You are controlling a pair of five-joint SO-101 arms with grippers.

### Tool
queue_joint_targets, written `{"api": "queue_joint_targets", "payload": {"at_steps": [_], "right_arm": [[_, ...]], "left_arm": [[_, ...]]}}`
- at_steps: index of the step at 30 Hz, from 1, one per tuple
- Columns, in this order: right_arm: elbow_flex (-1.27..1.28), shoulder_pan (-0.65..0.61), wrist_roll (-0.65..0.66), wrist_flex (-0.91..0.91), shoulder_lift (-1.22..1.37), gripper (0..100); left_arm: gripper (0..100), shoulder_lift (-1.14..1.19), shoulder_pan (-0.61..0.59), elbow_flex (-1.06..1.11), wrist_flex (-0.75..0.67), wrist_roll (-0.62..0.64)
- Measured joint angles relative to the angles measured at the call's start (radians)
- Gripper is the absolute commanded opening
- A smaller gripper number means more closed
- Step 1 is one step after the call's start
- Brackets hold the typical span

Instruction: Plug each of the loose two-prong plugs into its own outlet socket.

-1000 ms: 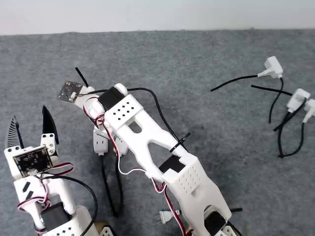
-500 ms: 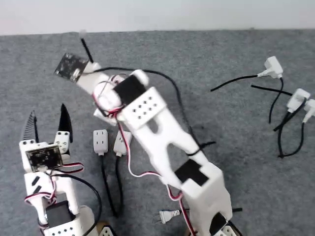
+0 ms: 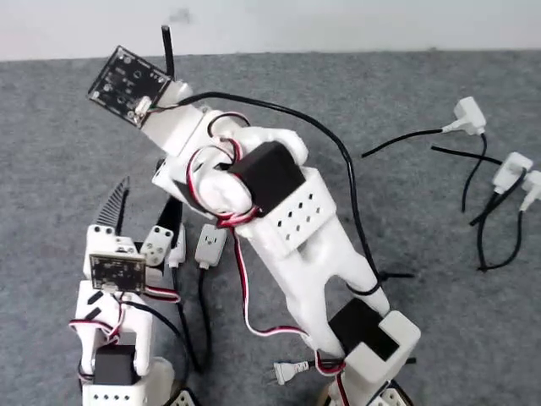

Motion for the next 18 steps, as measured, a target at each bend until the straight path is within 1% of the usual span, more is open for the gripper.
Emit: {"api": "queue_joint_targets", "payload": {"at_steps": [5,8,13,18], "right_arm": [[0.000,-0.002,-0.002,0.000,0.000,0.8],[0.000,-0.029,-0.002,0.015,0.000,0.8],[-0.002,-0.051,-0.002,0.040,-0.003,0.8],[-0.002,-0.054,-0.002,0.068,-0.003,0.8]], "left_arm": [[24,0.000,0.103,0.000,0.000,-0.032],[24,0.000,0.129,0.000,0.000,-0.055],[24,0.000,0.126,0.000,0.000,-0.061],[24,0.000,0.068,0.000,-0.008,-0.064]]}}
